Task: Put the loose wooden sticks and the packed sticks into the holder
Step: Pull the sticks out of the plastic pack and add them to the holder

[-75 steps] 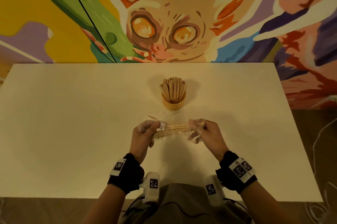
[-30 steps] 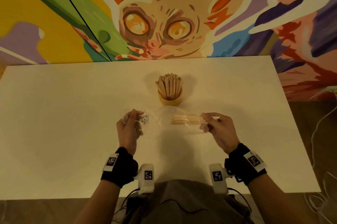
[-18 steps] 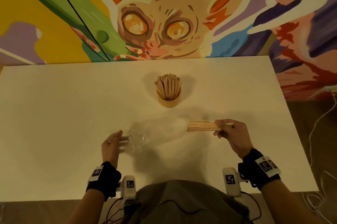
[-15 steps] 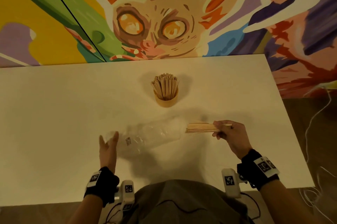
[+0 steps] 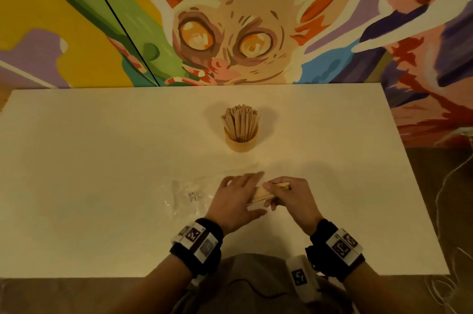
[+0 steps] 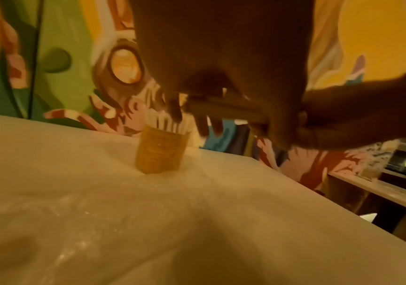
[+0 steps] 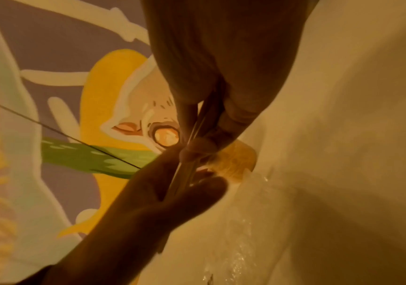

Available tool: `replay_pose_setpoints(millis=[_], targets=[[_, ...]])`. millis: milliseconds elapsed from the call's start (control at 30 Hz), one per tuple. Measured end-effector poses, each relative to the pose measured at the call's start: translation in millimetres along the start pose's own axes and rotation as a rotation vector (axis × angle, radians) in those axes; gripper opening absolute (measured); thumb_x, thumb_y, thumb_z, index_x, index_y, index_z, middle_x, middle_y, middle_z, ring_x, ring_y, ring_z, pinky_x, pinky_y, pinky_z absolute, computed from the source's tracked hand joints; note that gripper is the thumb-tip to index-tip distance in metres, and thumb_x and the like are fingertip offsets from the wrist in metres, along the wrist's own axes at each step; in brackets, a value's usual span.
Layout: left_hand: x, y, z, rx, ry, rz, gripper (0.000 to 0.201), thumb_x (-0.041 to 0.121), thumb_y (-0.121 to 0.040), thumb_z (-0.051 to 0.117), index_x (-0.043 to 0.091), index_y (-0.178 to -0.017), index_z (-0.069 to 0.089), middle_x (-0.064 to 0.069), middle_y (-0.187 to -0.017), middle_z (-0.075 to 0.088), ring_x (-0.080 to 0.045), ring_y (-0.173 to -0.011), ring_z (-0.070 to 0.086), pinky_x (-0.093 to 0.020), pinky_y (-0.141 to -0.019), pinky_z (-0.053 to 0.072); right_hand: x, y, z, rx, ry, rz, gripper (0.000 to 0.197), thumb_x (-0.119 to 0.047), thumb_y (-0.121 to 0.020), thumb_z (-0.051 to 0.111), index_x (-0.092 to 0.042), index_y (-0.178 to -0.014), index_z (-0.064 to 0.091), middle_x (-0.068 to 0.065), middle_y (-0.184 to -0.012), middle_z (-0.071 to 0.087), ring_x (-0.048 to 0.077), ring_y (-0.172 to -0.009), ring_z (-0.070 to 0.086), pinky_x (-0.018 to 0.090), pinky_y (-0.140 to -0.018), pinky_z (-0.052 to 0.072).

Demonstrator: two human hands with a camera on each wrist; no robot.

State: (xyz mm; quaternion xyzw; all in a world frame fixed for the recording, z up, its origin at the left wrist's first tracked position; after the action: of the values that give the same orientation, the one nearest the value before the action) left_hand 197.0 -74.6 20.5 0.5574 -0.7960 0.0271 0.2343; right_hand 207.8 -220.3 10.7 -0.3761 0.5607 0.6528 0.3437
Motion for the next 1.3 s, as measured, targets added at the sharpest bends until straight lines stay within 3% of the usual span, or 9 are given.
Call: replay_pose_setpoints(millis=[100,367,567,667,767,900,1000,1167,1300], targets=[[-4,-2,7,-0.018,-0.094,-0.026,0.038,0.049,-0.095,0.047,0.025,-0.124,0.049,0.0,-0.107,0.068,-0.025,-0.096,0.063,-0.033,-0.069,0.038,-4,3,10,-0.112,0.069,0.031,0.02,-0.011,-0.091,0.067,0.007,-0.093,0.073,0.023,-0.077,0.072,0.031,-0.061,0.068,0.03,-0.054,0.053],[-9,4,13,-0.047,0.203,-0.065,0.035,0.054,-0.093,0.053,0.02,-0.094,0.06,-0.004,-0.073,0.063,-0.019,-0.063,0.049,-0.032,-0.057,0.035,-14,-1,10,-0.016,0.267,-0.077,0.017,-0.019,-0.09,0.07,-0.006,-0.079,0.073,0.012,-0.072,0.068,0.021,-0.046,0.058,0.024,-0.045,0.044],[-9,-1,12,-0.04,0.335,-0.095,0.025,0.046,-0.091,0.059,0.022,-0.095,0.06,0.002,-0.068,0.058,-0.018,-0.062,0.051,-0.03,-0.057,0.035,-20,-9,19,-0.019,0.35,-0.068,0.036,-0.024,-0.099,0.054,-0.004,-0.073,0.066,0.012,-0.066,0.064,0.022,-0.039,0.051,0.032,-0.043,0.046],[-18,1,8,0.011,0.35,-0.131,0.03,0.05,-0.085,0.065,0.024,-0.096,0.055,0.006,-0.07,0.06,-0.017,-0.064,0.053,-0.03,-0.057,0.038,-25,-13,26,-0.151,0.553,-0.087,0.037,-0.028,-0.097,0.058,-0.003,-0.07,0.067,0.012,-0.06,0.059,0.021,-0.04,0.052,0.031,-0.05,0.046],[-17,4,2,0.033,0.267,-0.061,0.037,0.051,-0.083,0.067,0.022,-0.102,0.055,0.001,-0.078,0.068,-0.021,-0.071,0.06,-0.032,-0.058,0.04,-33,-14,29,-0.305,0.685,-0.088,0.036,-0.029,-0.093,0.063,-0.004,-0.069,0.072,-0.003,-0.049,0.057,0.015,-0.041,0.055,0.023,-0.051,0.045],[-17,-2,0,0.01,0.189,-0.032,0.039,0.038,-0.087,0.066,0.02,-0.119,0.053,-0.005,-0.08,0.07,-0.029,-0.074,0.062,-0.035,-0.06,0.044,-42,-12,37,-0.484,0.859,-0.116,0.03,-0.045,-0.089,0.065,-0.018,-0.087,0.076,-0.004,-0.073,0.069,0.009,-0.058,0.062,0.028,-0.061,0.051],[-17,-5,-3,-0.025,0.242,-0.016,0.035,0.03,-0.085,0.065,0.019,-0.117,0.057,-0.006,-0.082,0.073,-0.033,-0.075,0.063,-0.043,-0.064,0.05,-39,-10,46,-0.554,1.104,-0.202,0.035,-0.057,-0.087,0.06,-0.023,-0.092,0.071,-0.003,-0.084,0.07,0.012,-0.073,0.063,0.037,-0.07,0.052],[-17,-5,-11,-0.008,0.305,-0.027,0.026,0.042,-0.081,0.07,0.019,-0.091,0.062,-0.002,-0.074,0.07,-0.027,-0.071,0.062,-0.039,-0.061,0.047,-41,-11,44,-0.558,1.04,-0.286,0.033,-0.05,-0.093,0.056,-0.021,-0.088,0.072,-0.002,-0.079,0.07,0.012,-0.071,0.062,0.04,-0.068,0.051],[-23,2,-23,0.061,0.153,-0.073,0.04,0.065,-0.074,0.067,0.029,-0.09,0.066,0.004,-0.071,0.068,-0.016,-0.07,0.06,-0.03,-0.059,0.041,-44,-10,38,-0.552,0.926,-0.261,0.033,-0.045,-0.094,0.059,-0.017,-0.08,0.073,-0.001,-0.064,0.061,0.011,-0.056,0.05,0.031,-0.057,0.039]])
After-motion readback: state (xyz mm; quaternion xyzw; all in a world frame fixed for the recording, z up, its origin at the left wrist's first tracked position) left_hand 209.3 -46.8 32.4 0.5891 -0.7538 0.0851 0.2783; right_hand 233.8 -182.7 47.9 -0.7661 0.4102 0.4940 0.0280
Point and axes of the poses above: each hand's wrist, its own y-axis away from the middle knuckle, its own z-axis out of the palm, x = y × z, the point moved 6 cm from there along -y, towards the middle knuckle
